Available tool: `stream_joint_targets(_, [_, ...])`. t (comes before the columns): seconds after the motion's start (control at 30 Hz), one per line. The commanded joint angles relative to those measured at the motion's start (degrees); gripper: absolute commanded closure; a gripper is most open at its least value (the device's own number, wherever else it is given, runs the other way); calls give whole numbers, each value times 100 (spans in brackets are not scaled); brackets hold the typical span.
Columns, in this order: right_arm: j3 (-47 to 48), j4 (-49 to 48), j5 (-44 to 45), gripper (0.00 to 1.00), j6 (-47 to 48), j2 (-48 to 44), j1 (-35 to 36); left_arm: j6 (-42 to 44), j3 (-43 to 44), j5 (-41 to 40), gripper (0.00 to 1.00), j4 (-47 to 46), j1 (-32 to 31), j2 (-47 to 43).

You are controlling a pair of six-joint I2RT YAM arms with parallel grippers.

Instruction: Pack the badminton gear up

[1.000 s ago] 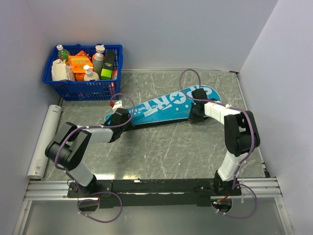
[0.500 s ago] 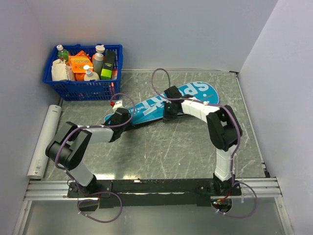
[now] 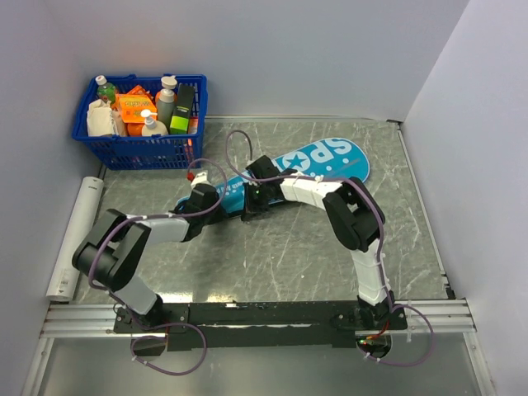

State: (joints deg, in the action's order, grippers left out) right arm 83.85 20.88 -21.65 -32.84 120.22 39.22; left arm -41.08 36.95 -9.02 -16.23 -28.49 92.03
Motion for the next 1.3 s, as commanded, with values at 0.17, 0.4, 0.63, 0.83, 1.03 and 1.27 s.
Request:
stream_joint_targets(0.17, [-1045, -427, 3, 100, -12, -1079, -204, -75, -241, 779, 65, 1049, -244, -2099])
stream_joint_targets(0.4, [-2336, -866, 29, 100, 32, -1923, -319, -84, -3, -134, 53, 2517, -315, -3375])
stream_joint_targets(0.63, [-3366, -858, 170, 100, 269, -3055, -521, -391, -741, -399, 53, 2555, -333, -3350])
stream_joint_targets(0.83, [-3938, -752, 346, 100, 392, -3637, -591, -489, -1234, -241, 45, 2405, -376, -3402])
stream_joint_targets(1.03, [-4131, -875, 302, 100, 331, -3726, -591, -498, -1348, -171, 44, 2511, -385, -3560])
stream_joint_targets(1.27, [-4149, -1016, 188, 100, 278, -3585, -565, -585, -1699, 356, 56, 2098, -412, -3402])
